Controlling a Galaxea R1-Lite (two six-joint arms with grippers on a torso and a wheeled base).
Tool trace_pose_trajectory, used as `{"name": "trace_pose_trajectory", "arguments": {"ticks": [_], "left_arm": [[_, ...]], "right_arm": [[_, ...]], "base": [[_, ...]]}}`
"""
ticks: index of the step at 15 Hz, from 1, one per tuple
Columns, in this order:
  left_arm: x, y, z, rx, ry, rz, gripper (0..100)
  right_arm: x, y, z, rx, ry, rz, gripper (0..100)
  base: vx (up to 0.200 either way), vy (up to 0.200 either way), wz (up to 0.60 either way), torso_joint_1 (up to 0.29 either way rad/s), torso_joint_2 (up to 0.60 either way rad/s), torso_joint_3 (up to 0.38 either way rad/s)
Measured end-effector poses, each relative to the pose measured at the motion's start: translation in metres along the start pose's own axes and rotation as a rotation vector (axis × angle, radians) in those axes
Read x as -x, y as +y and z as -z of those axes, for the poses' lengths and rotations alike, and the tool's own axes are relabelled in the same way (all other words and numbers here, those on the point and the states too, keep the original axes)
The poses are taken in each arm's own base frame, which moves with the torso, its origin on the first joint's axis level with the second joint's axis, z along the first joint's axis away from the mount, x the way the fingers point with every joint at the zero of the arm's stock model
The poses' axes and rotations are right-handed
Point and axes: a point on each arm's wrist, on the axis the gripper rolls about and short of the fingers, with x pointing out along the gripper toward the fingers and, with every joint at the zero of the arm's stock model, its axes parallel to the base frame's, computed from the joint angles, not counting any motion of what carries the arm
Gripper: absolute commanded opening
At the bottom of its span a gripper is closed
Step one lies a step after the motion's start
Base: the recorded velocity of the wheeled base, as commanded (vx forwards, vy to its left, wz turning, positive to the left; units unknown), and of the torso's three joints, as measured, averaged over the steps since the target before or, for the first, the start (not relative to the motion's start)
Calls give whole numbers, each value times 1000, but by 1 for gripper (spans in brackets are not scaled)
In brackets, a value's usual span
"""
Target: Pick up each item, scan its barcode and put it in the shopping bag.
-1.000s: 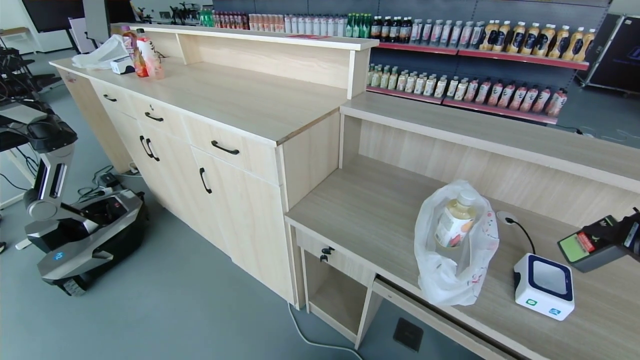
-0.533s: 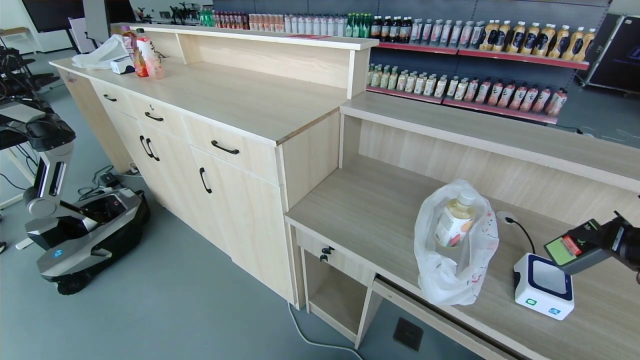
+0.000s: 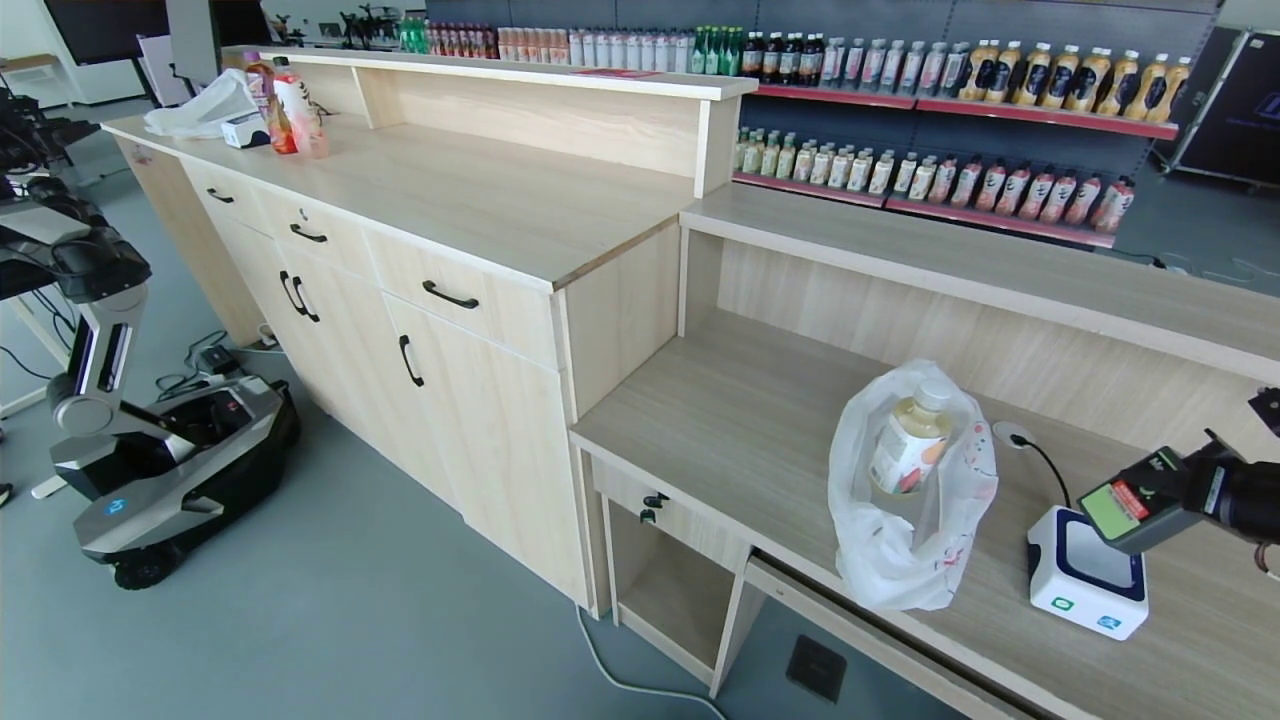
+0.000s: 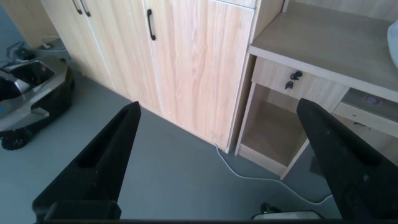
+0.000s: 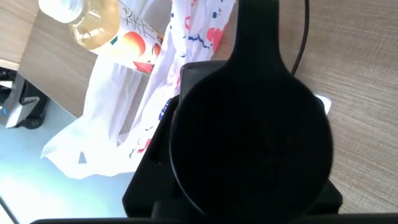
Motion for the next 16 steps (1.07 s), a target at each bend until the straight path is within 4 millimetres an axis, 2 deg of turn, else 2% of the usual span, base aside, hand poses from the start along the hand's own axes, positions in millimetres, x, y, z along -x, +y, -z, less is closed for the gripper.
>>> {"name": "trace_pose_trajectory", "arguments": {"ticks": [7, 16], "left_arm": [[0, 0, 0, 0, 0, 0, 100], [0, 0, 0, 0, 0, 0, 100]], "right_arm": [[-15, -4, 7, 11, 15, -7, 0], [-38, 4, 10, 44, 10, -60, 0]], "base": [[0, 0, 0, 0, 0, 0], [0, 0, 0, 0, 0, 0]]}}
